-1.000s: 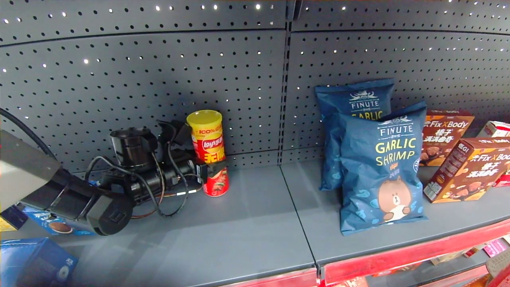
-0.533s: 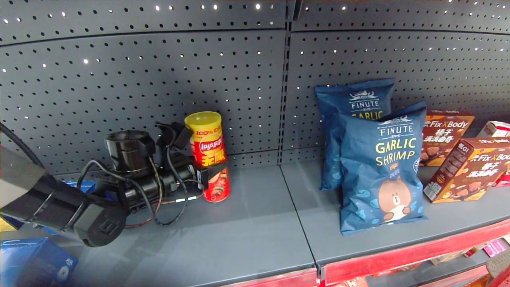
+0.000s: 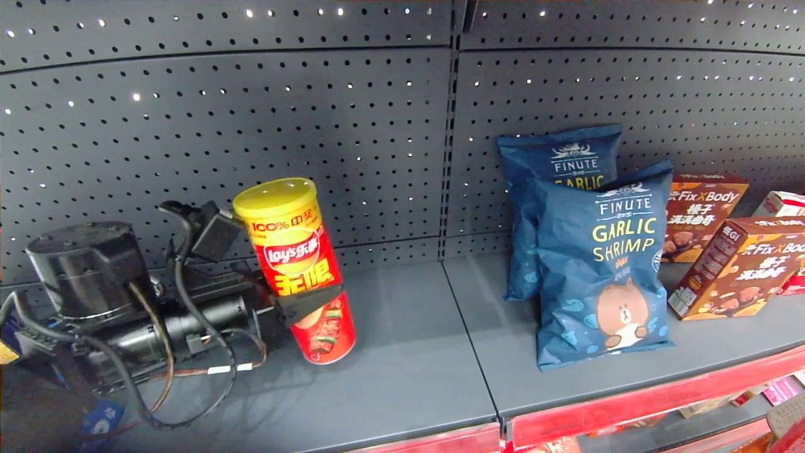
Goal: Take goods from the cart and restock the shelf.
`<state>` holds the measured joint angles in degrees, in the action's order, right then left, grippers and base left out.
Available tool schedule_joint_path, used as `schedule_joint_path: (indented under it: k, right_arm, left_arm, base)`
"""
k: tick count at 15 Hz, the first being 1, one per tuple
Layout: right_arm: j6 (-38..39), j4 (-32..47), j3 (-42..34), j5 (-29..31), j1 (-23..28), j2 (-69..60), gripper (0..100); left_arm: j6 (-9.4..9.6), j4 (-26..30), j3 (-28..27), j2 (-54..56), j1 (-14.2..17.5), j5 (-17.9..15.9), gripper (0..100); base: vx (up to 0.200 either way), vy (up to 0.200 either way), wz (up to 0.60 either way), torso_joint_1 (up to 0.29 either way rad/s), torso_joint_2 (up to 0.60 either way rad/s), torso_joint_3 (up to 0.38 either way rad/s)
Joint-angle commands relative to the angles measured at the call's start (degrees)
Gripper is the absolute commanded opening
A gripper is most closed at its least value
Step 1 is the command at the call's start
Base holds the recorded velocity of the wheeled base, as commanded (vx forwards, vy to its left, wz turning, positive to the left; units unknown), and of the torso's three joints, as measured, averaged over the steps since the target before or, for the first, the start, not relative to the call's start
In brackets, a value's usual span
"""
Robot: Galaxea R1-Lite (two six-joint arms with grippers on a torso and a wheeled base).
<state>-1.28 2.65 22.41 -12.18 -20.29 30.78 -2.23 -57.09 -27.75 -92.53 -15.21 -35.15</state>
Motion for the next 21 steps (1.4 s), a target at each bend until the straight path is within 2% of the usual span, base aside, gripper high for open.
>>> schedule_joint_path:
  k: [1,3,4,6,8,9,12,14,21]
  right_arm:
    - [0.0,0.0,0.3,0.0,0.0,0.2,0]
    - [0.0,0.0,0.4,0.0,0.0,0.0,0]
    - [0.0,0.0,0.4,0.0,0.0,-0.2,0]
    - [0.0,0.0,0.4,0.1,0.0,-0.2,0]
    - [0.0,-0.1,0.4,0.1,0.0,0.1,0]
    - [0.0,-0.1,0.5,0.0,0.0,0.2,0]
    - [0.0,-0.1,0.7,0.1,0.0,0.2,0]
    - [0.0,-0.1,0.7,0.1,0.1,0.1,0]
    - [0.0,-0.1,0.5,0.1,0.1,0.1,0]
  left_arm:
    - [0.12,-1.6,5.9,4.6,0.3,-3.4,0]
    - [0.21,-6.5,10.0,4.9,1.5,-8.6,0]
    - [0.21,-8.8,10.8,4.6,1.7,-9.6,0]
    - [0.30,-9.4,11.4,4.4,1.7,-9.9,0]
    - [0.47,-9.4,12.4,4.4,1.8,-11.8,0]
    - [0.65,-9.3,12.5,4.4,1.8,-12.2,0]
    - [5.04,-9.1,12.2,1.3,1.9,-12.4,0]
    - [6.71,-9.3,12.3,-0.5,1.9,-12.5,0]
    - [6.98,-9.0,12.4,-0.8,1.9,-12.5,0]
  base:
    - [0.000,0.000,0.00,0.000,0.00,0.000]
    - [0.000,0.000,0.00,0.000,0.00,0.000]
    - [0.000,0.000,0.00,0.000,0.00,0.000]
    - [0.000,0.000,0.00,0.000,0.00,0.000]
    - [0.000,0.000,0.00,0.000,0.00,0.000]
    - [0.000,0.000,0.00,0.000,0.00,0.000]
    - [0.000,0.000,0.00,0.000,0.00,0.000]
    - [0.000,0.000,0.00,0.000,0.00,0.000]
    - [0.000,0.000,0.00,0.000,0.00,0.000]
